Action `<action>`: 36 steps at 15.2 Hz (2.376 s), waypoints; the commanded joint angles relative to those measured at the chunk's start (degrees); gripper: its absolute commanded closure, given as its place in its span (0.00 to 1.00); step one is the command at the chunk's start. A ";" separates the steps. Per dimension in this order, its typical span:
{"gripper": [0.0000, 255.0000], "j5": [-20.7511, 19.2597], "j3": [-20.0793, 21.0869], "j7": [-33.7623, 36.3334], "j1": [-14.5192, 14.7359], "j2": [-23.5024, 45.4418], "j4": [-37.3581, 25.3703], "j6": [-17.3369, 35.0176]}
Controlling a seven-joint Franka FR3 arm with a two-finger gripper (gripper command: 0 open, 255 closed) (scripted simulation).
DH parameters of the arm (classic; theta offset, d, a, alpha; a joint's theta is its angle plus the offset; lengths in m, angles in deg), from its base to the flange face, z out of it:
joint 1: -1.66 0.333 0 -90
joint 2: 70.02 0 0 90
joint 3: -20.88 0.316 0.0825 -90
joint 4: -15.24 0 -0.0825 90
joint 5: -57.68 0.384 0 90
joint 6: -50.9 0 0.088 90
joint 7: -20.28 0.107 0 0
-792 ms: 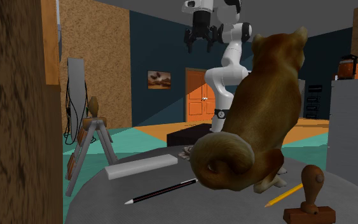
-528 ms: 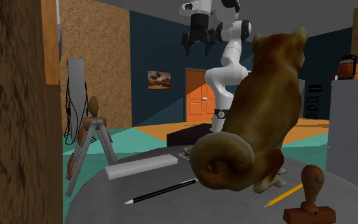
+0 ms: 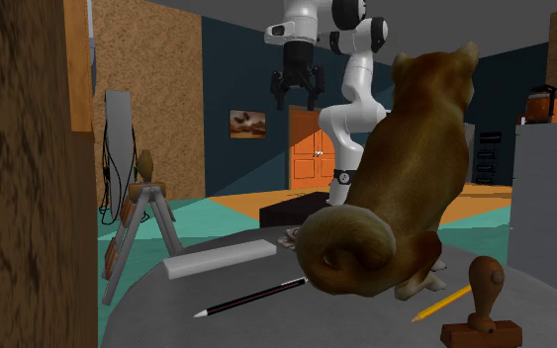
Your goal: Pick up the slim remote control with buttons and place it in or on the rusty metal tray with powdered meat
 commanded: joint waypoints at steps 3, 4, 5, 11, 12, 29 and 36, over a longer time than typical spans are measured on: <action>0.00 0.29 0.14 1.78 -0.17 8.47 -1.96 6.83; 0.00 0.34 0.14 2.15 -0.23 10.60 -2.64 8.34; 0.00 0.40 0.14 2.51 -0.29 12.75 -3.40 9.79; 0.00 0.76 0.02 4.45 -0.56 25.91 -9.60 17.13; 0.00 0.84 -0.02 4.73 -0.59 28.12 -10.90 18.12; 0.00 3.10 -0.47 7.80 -1.27 64.32 -41.96 24.40; 0.00 3.06 -0.51 7.82 -1.30 68.01 -42.58 27.46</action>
